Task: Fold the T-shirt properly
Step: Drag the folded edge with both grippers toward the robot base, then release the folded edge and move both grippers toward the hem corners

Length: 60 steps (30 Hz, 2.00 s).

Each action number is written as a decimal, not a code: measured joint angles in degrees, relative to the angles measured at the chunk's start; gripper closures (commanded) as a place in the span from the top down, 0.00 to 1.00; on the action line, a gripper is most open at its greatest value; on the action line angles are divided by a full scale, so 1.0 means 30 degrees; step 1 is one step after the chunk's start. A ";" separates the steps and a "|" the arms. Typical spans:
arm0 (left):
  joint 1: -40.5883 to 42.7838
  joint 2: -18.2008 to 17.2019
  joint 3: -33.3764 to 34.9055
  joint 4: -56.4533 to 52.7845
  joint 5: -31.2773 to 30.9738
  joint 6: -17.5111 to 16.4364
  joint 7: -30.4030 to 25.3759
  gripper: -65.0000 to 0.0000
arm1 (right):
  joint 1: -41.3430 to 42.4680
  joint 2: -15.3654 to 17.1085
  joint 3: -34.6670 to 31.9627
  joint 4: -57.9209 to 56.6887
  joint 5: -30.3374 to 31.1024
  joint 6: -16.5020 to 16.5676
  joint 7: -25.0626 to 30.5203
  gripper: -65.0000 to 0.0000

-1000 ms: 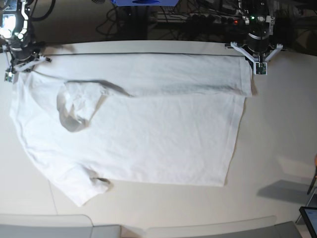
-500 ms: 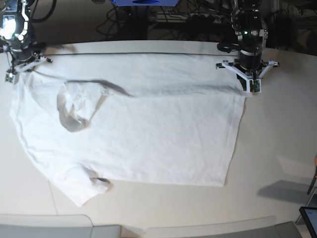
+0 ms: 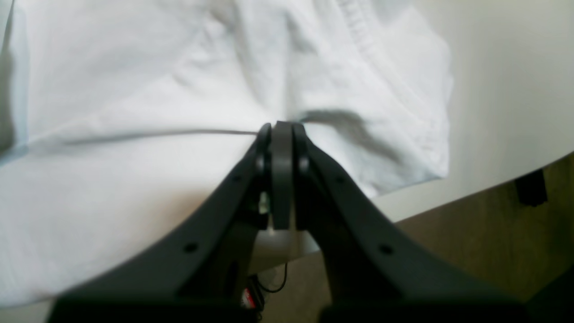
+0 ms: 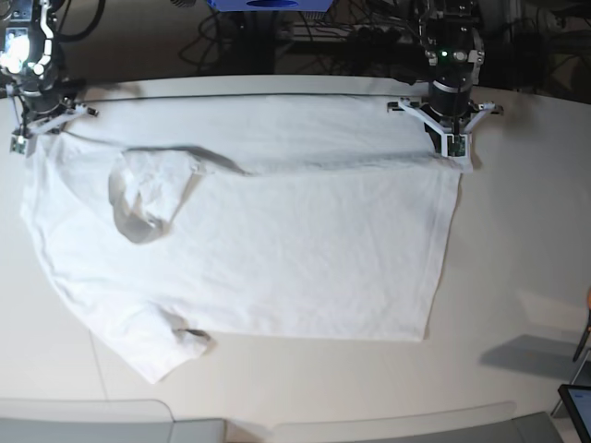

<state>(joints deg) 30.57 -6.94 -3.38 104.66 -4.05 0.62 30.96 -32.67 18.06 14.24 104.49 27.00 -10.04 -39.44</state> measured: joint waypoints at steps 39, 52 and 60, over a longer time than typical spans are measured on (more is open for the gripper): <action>-0.1588 0.0015 -0.2404 0.3111 0.0146 0.0007 0.1596 0.00 | 0.3031 0.0350 0.2084 0.2113 0.0240 0.0211 -0.0583 0.04; -0.7701 -0.0867 -0.2820 -0.1260 0.3694 -0.0073 0.1603 0.01 | 1.2728 0.1698 0.0393 -0.3628 0.0095 0.0153 -0.4022 0.23; -0.9260 -0.0845 -0.3002 -0.3621 0.4845 -0.0124 0.1654 0.01 | 1.7369 0.2215 -0.0138 -0.9857 0.0044 0.6433 -0.3621 0.24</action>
<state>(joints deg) 2.79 -9.47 -12.38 93.80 10.48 0.25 35.92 19.44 24.71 13.82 74.91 27.14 9.26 -50.30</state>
